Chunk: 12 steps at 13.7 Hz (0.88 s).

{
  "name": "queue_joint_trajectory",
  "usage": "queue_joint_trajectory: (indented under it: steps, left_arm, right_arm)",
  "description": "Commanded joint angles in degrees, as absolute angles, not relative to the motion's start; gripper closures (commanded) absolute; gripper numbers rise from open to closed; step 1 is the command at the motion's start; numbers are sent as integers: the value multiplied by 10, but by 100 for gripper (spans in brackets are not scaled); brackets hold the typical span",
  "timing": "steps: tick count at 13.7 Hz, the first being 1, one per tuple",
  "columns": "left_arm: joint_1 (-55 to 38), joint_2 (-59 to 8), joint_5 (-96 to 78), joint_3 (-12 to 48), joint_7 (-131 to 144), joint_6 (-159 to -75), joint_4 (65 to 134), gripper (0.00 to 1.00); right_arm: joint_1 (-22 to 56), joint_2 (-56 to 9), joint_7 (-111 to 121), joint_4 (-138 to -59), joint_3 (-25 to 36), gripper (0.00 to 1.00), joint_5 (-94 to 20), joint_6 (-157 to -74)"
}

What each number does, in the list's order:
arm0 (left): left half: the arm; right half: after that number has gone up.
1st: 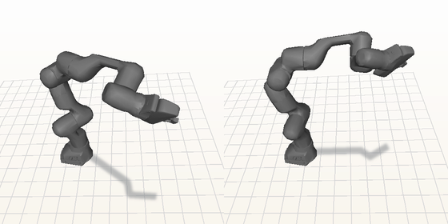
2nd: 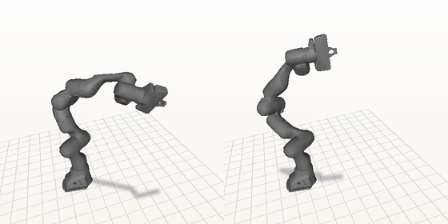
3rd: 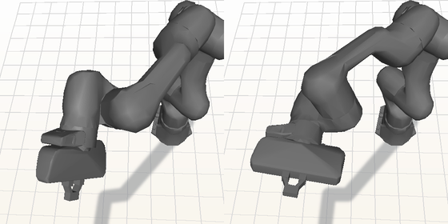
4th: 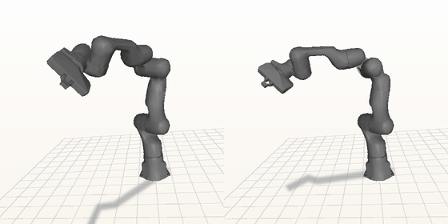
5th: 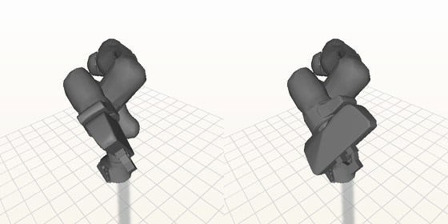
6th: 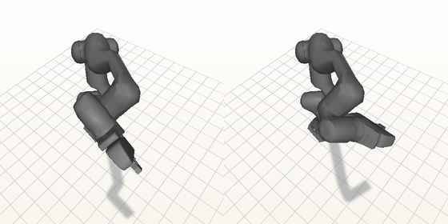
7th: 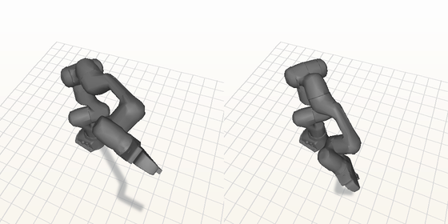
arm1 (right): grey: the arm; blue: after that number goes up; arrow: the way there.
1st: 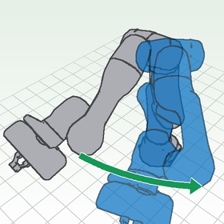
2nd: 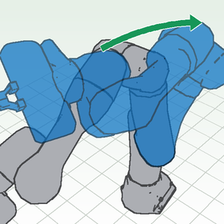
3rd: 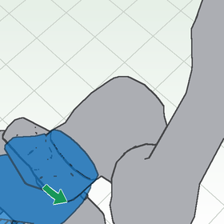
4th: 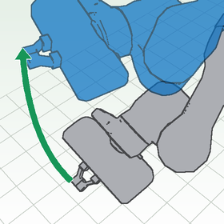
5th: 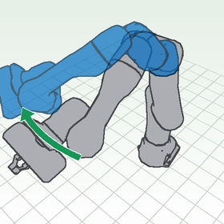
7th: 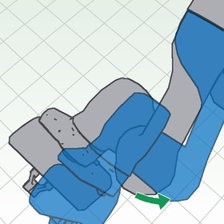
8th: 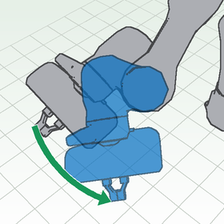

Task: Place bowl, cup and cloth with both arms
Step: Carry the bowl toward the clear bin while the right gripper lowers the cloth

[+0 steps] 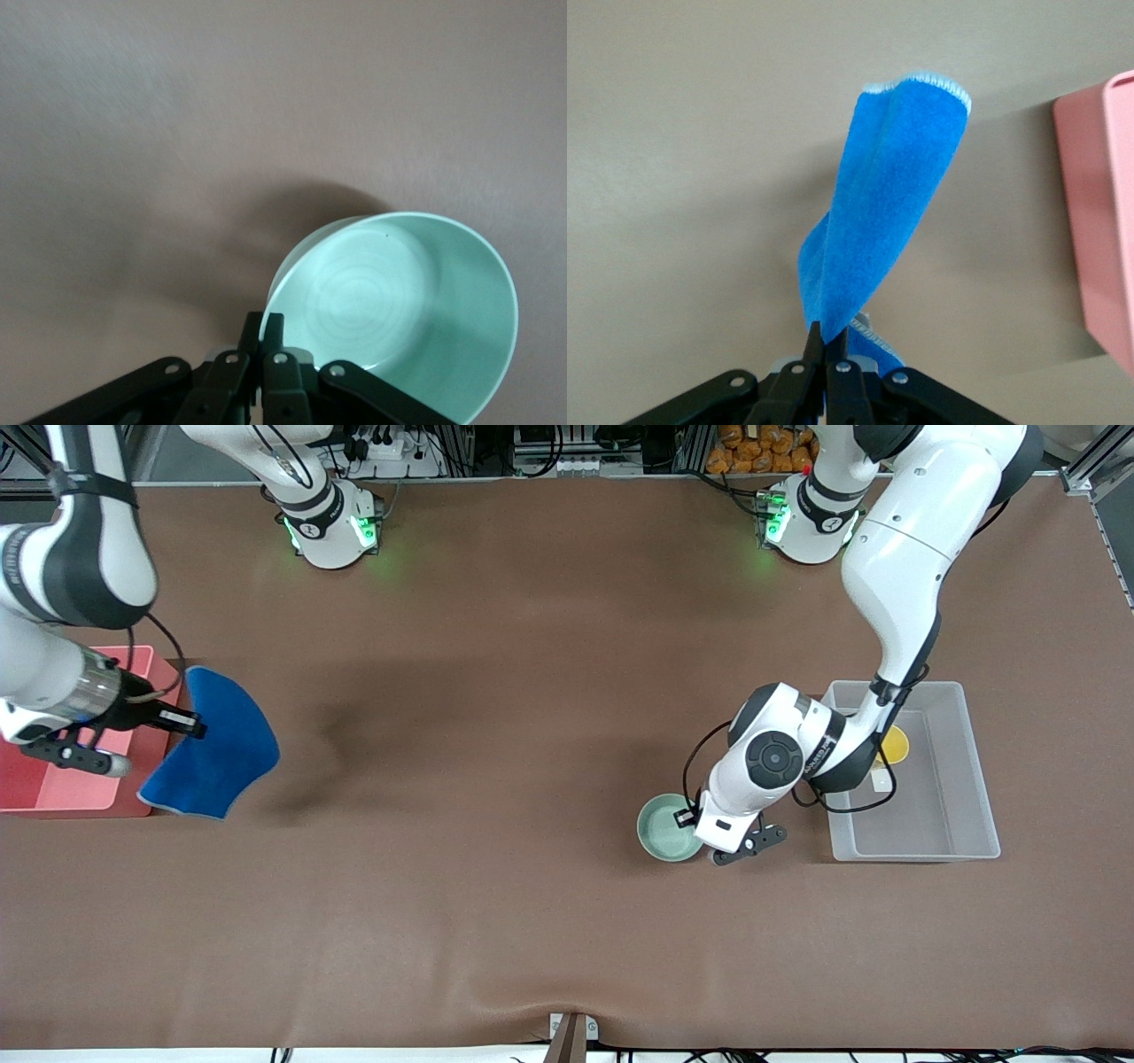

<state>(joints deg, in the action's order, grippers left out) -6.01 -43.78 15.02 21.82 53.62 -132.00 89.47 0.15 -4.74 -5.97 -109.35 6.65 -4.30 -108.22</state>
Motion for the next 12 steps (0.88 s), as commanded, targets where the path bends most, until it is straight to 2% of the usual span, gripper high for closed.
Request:
queue_joint_trajectory:
  steps: [1,6,12]
  left_arm:
    - [-33,-377,167,219,527,-1304,918,100]
    - [57,-302,155,254,434,-1247,930,100]
    - [312,-271,133,391,204,-1124,932,100]
  right_arm:
    - [-54,-28,1,-1097,58,100,-35,-1060]
    - [-154,-29,110,-1080,58,100,8,-1031]
    - [-259,-50,234,-1035,57,100,62,-1041]
